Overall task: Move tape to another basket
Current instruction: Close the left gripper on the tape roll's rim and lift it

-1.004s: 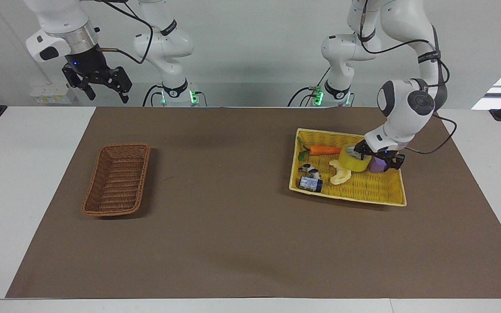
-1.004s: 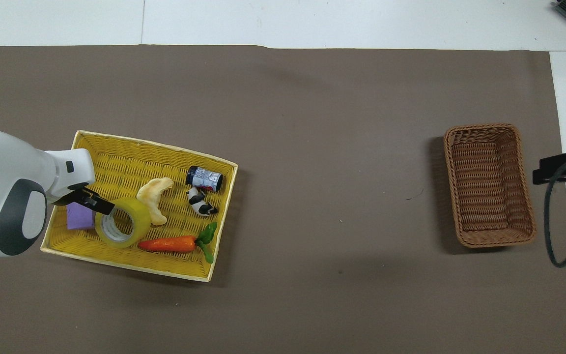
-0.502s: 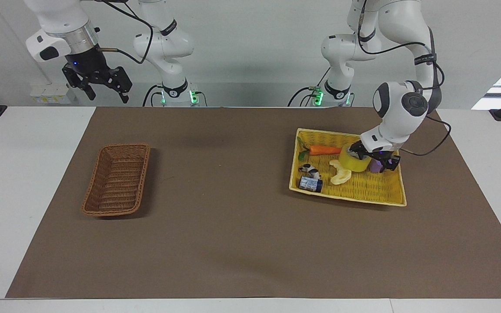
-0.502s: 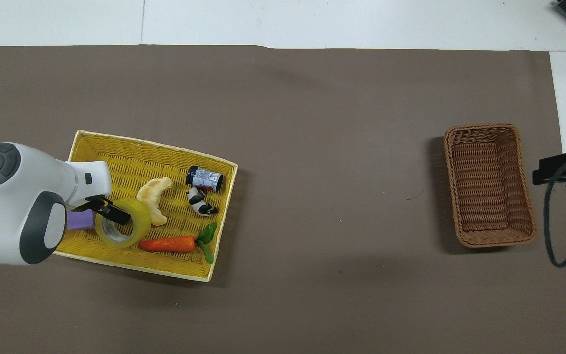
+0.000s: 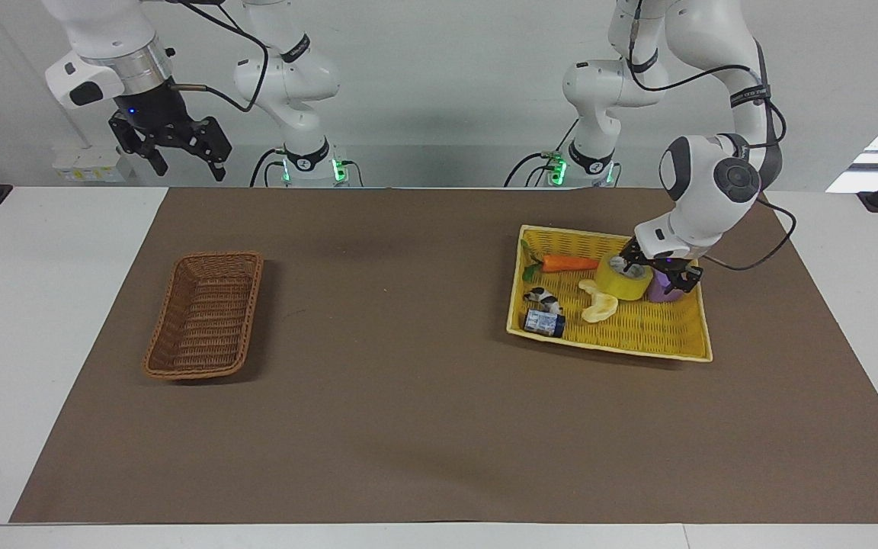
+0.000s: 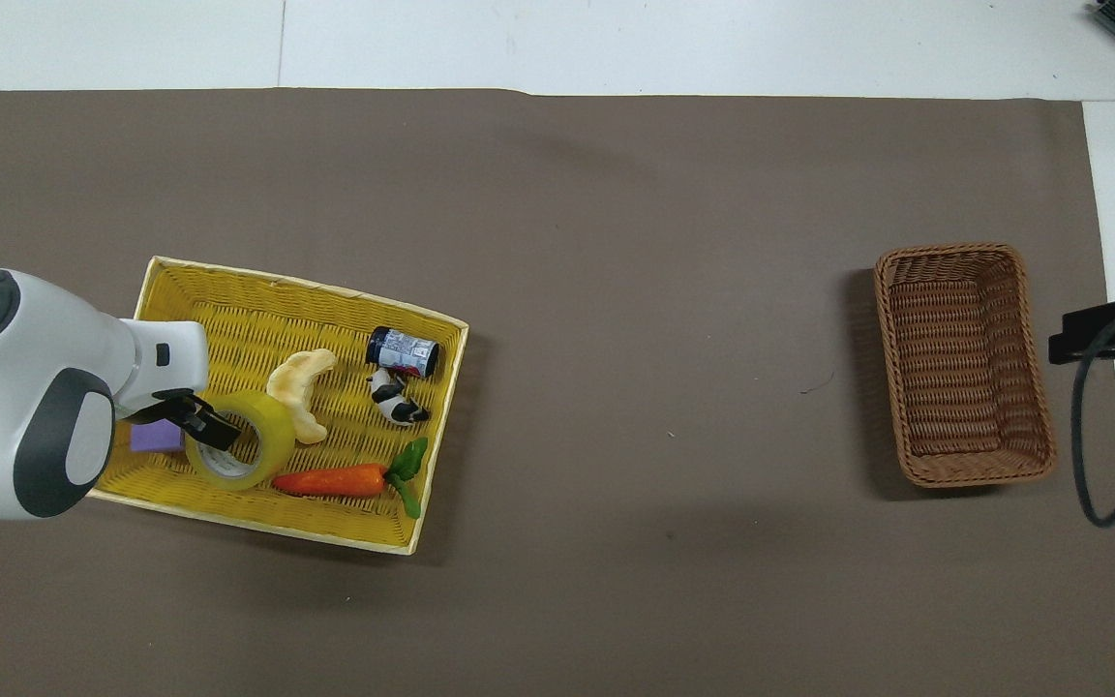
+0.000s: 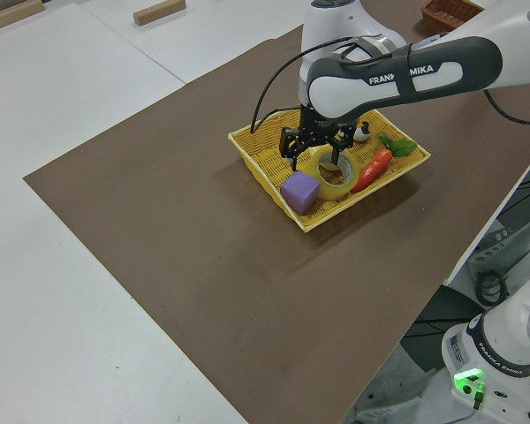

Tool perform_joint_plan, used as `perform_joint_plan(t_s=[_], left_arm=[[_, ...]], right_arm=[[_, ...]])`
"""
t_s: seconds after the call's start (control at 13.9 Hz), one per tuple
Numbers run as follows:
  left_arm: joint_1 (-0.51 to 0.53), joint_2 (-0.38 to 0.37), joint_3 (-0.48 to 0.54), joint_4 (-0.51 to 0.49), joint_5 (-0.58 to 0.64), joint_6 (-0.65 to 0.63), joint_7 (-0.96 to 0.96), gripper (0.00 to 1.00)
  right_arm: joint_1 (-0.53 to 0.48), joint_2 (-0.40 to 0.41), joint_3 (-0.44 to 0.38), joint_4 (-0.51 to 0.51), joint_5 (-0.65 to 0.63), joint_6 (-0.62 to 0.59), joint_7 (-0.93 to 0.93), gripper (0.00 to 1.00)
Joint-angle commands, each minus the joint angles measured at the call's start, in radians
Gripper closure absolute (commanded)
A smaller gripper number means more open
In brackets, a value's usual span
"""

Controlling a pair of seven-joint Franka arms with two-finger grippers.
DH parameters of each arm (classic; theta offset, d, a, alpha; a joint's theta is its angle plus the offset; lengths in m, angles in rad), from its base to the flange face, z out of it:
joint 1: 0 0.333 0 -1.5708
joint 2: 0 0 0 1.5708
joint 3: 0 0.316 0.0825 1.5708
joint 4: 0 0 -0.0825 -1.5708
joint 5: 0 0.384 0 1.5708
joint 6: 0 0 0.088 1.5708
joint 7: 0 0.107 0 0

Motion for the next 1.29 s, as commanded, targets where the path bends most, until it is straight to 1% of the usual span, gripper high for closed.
perform_joint_plan(t_s=[0.0, 0.07, 0.14, 0.22, 0.36, 0.5, 0.57, 0.79, 0.93, 1.0, 1.15, 1.22], left_arm=[[-0.01, -0.002, 0.007, -0.057, -0.017, 0.078, 0.019, 0.16], [-0.01, -0.002, 0.007, -0.074, -0.017, 0.124, 0.013, 0.48], [-0.01, -0.002, 0.007, -0.074, -0.017, 0.128, 0.004, 0.97], [-0.009, 0.0, 0.007, -0.073, -0.017, 0.128, 0.004, 1.0], [-0.007, 0.01, 0.007, -0.047, -0.033, 0.113, -0.003, 1.0], [0.002, 0.006, 0.008, 0.001, -0.057, 0.039, -0.004, 1.0], [0.003, 0.001, 0.008, 0.033, -0.059, -0.025, -0.01, 1.0], [0.005, -0.012, 0.01, 0.137, -0.059, -0.194, -0.149, 1.0], [0.005, -0.038, 0.01, 0.212, -0.059, -0.28, -0.255, 1.0], [0.005, -0.042, 0.01, 0.251, -0.059, -0.317, -0.298, 1.0], [0.005, -0.037, 0.01, 0.326, -0.063, -0.384, -0.384, 1.0], [-0.003, -0.039, 0.008, 0.337, -0.077, -0.4, -0.457, 1.0]], right_arm=[[-0.006, -0.007, 0.002, 0.003, 0.006, -0.017, -0.017, 0.0], [-0.006, -0.007, 0.002, 0.003, 0.006, -0.015, -0.017, 0.0], [-0.006, -0.007, 0.002, 0.003, 0.006, -0.015, -0.016, 0.0], [-0.006, -0.007, 0.002, 0.003, 0.006, -0.017, -0.017, 0.0], [-0.006, -0.007, 0.002, 0.003, 0.006, -0.015, -0.017, 0.0], [-0.006, -0.007, 0.002, 0.003, 0.006, -0.017, -0.016, 0.0], [-0.006, -0.007, 0.002, 0.003, 0.006, -0.017, -0.014, 0.0], [-0.002, -0.007, 0.009, 0.005, 0.006, -0.011, -0.017, 0.0], [0.015, -0.005, 0.019, 0.009, 0.017, -0.011, -0.016, 0.0], [0.02, -0.008, 0.026, 0.011, 0.047, -0.011, -0.014, 0.0], [0.018, -0.012, 0.04, 0.017, 0.15, -0.009, -0.014, 0.0], [0.022, -0.015, 0.043, 0.018, 0.175, -0.006, -0.016, 0.0]])
